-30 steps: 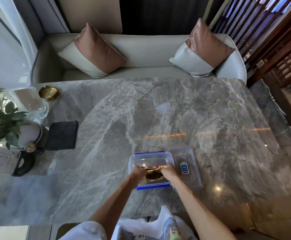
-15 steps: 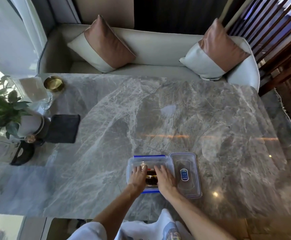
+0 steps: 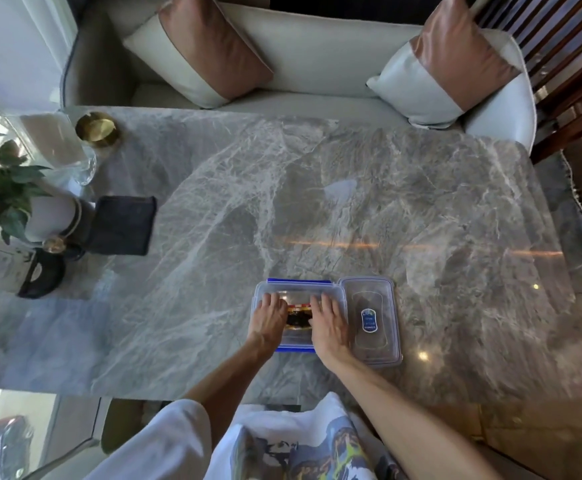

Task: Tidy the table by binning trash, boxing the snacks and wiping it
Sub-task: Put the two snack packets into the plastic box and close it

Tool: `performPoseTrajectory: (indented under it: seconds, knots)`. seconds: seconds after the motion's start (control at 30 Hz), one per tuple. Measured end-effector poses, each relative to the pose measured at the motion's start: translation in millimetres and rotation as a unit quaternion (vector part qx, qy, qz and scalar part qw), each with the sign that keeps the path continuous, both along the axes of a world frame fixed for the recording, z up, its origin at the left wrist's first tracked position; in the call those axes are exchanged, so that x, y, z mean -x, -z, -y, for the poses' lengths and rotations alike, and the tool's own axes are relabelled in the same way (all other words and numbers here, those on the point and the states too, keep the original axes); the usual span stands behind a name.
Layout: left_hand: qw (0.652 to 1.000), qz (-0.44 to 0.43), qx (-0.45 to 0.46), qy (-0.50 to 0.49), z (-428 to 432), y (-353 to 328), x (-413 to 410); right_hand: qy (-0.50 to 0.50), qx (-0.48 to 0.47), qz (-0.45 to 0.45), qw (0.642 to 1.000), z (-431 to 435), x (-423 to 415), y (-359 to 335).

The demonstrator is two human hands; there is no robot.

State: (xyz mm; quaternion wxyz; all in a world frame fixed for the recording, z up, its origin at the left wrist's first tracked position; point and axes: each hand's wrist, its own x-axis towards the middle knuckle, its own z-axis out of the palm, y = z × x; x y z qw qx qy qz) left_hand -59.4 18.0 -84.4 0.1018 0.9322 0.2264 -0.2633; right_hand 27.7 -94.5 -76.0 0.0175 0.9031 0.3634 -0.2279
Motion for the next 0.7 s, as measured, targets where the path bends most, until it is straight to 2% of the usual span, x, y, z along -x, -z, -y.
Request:
performPoseTrajectory:
  seconds: [0.1,0.23,0.33,0.4,0.47,0.57,0.63,0.7]
  knots:
    - [1.000,0.013,-0.006,0.018,1.8,-1.8,1.3,0.005,-0.021,-0.022,1.000,1.7,2.7,0.5]
    - [0.997,0.004,-0.008,0.079,1.1,-4.6,5.4,-0.035,-0.034,-0.067,0.997,8.8,5.6,0.8]
    - [0.996,0.036,-0.023,0.076,2.3,-15.0,8.0,0.012,-0.127,-0.094,0.987,16.0,-0.4,-12.6]
    - [0.995,0.068,-0.040,0.060,3.4,-24.4,5.4,0.085,-0.218,-0.082,0.969,32.6,-7.6,-23.7]
    - [0.994,0.081,-0.053,0.053,6.6,-33.3,-5.1,0.219,-0.252,-0.076,0.940,60.6,-15.6,-28.3]
    - [0.993,0.089,-0.048,0.059,13.2,-44.2,-39.3,0.383,-0.177,-0.154,0.894,105.3,-34.0,-18.7]
    - [0.993,0.078,-0.050,0.078,21.2,-49.6,-69.7,0.434,-0.104,-0.218,0.868,126.0,-44.1,-11.1]
    - [0.993,0.067,-0.043,0.090,31.8,-48.6,-101.3,0.480,-0.082,-0.244,0.839,138.9,-50.2,-4.1]
